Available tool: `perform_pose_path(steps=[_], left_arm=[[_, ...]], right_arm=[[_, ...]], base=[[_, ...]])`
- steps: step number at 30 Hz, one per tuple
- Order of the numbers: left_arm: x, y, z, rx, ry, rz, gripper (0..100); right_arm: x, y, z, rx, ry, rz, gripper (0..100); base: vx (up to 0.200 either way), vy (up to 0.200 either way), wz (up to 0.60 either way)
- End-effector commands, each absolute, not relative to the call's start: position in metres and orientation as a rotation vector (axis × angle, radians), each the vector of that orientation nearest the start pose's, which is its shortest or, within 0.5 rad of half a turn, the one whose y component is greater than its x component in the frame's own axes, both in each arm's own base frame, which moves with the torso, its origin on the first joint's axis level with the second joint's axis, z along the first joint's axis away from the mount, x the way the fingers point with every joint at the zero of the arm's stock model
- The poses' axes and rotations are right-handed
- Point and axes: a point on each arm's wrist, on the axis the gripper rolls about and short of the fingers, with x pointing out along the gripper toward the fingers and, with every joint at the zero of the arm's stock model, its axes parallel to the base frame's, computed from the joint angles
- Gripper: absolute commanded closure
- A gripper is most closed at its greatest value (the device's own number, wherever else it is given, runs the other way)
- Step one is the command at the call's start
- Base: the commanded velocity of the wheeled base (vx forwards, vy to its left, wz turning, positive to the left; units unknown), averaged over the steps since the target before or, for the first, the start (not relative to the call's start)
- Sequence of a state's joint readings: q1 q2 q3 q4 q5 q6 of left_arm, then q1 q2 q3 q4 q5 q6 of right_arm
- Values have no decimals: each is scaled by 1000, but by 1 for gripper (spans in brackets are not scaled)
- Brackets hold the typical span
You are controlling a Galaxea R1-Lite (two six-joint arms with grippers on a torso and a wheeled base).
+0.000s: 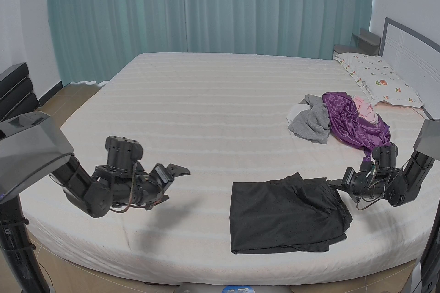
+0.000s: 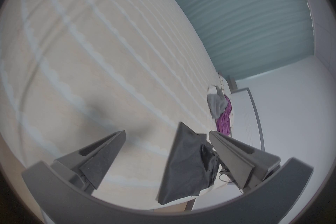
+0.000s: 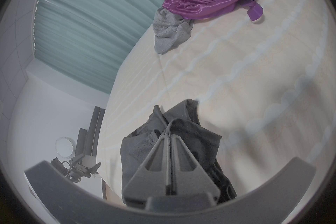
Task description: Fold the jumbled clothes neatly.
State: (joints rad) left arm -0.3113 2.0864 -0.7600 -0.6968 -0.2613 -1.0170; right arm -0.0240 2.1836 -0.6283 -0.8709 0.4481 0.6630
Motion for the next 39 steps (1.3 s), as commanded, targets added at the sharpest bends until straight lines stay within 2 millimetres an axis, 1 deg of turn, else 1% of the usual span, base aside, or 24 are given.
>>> perform_pose_path(steps=[1, 4, 8, 12, 17, 22, 28, 29, 36, 39], left_arm=[[345, -168, 27, -863, 950, -226, 0], [354, -186, 19, -840, 963, -238, 0], [367, -195, 22, -837, 954, -247, 0], [374, -198, 24, -802, 952, -263, 0], [379, -198, 9, -733, 958, -277, 0], [378, -198, 4, -692, 963, -287, 0], [375, -196, 3, -693, 972, -268, 0], [373, -196, 2, -695, 977, -265, 0], [364, -187, 6, -702, 992, -244, 0], [359, -185, 9, -709, 1000, -238, 0]], right_arm=[[319, -6, 7, 823, 735, 164, 100], [317, -14, 10, 848, 690, 149, 100], [313, -22, 9, 858, 681, 121, 100], [310, -31, 10, 863, 668, 92, 100], [308, -40, 9, 861, 658, 60, 100], [304, -41, 2, 814, 677, 46, 100], [303, -34, -5, 805, 709, 57, 100], [304, -34, -5, 805, 710, 55, 0], [300, -34, 3, 815, 688, 70, 0], [299, -32, 4, 814, 690, 75, 0]], base=[[0, 0, 0], [0, 0, 0], [0, 0, 0], [0, 0, 0], [0, 0, 0], [0, 0, 0], [0, 0, 0], [0, 0, 0], [0, 0, 0], [0, 0, 0]])
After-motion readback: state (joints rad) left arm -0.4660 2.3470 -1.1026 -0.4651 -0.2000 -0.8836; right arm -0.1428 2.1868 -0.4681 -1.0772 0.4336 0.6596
